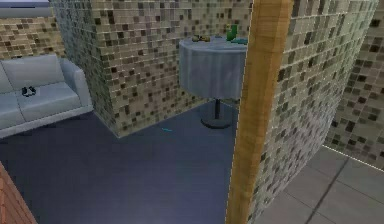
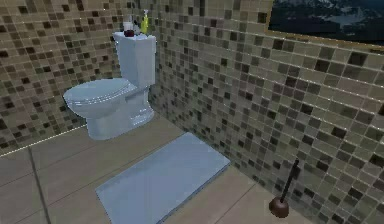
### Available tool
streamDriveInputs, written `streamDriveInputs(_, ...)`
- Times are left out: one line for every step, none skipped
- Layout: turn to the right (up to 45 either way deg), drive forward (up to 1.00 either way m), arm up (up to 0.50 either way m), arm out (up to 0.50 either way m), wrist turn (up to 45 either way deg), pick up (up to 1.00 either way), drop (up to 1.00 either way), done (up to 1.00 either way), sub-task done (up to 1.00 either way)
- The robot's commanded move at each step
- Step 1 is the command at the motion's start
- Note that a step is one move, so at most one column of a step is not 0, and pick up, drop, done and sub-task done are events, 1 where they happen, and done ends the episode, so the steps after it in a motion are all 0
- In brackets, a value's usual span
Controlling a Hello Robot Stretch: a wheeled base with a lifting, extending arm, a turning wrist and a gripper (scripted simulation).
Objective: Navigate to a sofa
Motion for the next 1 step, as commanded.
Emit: streamDriveInputs(-3.0,0.0,0.0,0.0,0.0,0.0,0.0,0.0,0.0)
